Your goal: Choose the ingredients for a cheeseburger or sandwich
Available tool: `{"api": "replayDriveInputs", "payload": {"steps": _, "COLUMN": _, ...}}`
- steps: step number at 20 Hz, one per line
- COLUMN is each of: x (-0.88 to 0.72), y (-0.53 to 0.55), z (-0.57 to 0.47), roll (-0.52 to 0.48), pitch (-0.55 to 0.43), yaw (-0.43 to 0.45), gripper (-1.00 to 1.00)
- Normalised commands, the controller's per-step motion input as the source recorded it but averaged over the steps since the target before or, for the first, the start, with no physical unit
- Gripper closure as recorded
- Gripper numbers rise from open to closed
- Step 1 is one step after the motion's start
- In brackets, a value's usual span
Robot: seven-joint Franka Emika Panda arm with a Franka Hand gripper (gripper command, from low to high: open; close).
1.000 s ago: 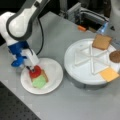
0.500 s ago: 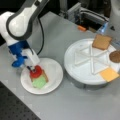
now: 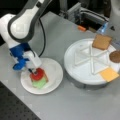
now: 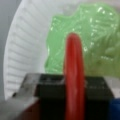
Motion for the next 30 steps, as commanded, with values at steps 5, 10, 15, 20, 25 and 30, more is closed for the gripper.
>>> {"api": "replayDriveInputs", "payload": {"steps": 5, "x": 0.18, "y": -0.08, "z": -0.11, "roll": -0.029, "pitch": 0.0, "yaw": 0.018, "gripper": -1.0}}
{"api": "replayDriveInputs", "payload": {"steps": 10, "x": 0.13, "y": -0.11, "z": -0.04, "roll": -0.006, "pitch": 0.012, "yaw": 0.049, "gripper": -1.0}}
{"api": "replayDriveInputs", "payload": {"steps": 15, "x": 0.09, "y": -0.1, "z": 0.03, "roll": 0.0, "pitch": 0.013, "yaw": 0.045, "gripper": -1.0}}
{"api": "replayDriveInputs", "payload": {"steps": 20, "x": 0.02, "y": -0.04, "z": 0.08, "roll": -0.02, "pitch": 0.038, "yaw": 0.029, "gripper": -1.0}}
{"api": "replayDriveInputs", "payload": {"steps": 25, "x": -0.01, "y": -0.01, "z": 0.08, "roll": -0.02, "pitch": 0.047, "yaw": 0.027, "gripper": -1.0}}
{"api": "replayDriveInputs", "payload": {"steps": 30, "x": -0.01, "y": 0.0, "z": 0.07, "roll": -0.019, "pitch": 0.048, "yaw": 0.029, "gripper": -1.0}}
